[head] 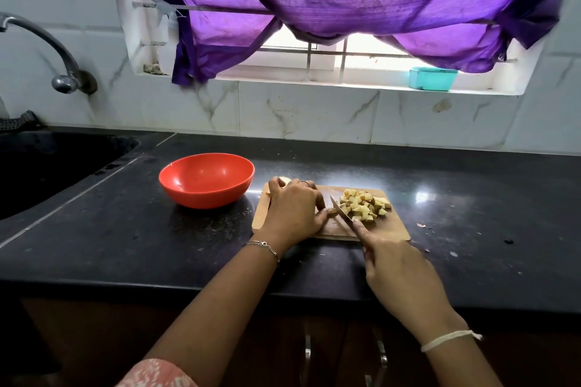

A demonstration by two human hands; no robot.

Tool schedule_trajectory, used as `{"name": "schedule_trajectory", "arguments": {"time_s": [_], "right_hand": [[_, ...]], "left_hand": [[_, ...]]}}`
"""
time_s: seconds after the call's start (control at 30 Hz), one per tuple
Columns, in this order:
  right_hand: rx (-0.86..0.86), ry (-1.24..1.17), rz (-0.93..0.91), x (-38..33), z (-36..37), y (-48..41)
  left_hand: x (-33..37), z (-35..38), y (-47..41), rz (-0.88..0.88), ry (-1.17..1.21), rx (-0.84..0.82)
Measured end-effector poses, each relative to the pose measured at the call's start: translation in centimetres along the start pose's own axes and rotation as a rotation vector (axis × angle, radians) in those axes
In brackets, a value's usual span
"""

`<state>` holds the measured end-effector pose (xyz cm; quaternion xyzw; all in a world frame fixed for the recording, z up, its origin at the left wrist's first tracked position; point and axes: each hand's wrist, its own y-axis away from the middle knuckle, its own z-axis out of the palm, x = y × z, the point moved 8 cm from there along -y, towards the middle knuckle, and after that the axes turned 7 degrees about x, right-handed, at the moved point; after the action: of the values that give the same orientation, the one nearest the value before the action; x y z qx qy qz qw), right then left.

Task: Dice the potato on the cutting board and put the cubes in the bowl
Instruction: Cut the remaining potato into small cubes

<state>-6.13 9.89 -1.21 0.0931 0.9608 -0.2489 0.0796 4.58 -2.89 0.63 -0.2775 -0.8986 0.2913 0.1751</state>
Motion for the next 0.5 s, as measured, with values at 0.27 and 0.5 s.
{"name": "schedule_trajectory", "arguments": {"time_s": [0.27, 0.5], "right_hand": [[-0.046, 0.118, -0.043, -1.3, 0.2, -0.9], [-0.073, 0.040, -0.043, -0.7, -0.5, -1.7]], "left_hand": [[0.2, 0.0, 0.0, 0.024, 0.028, -0.027], [0.1, -0.1, 0.0, 0.003, 0.044, -0.032]]}}
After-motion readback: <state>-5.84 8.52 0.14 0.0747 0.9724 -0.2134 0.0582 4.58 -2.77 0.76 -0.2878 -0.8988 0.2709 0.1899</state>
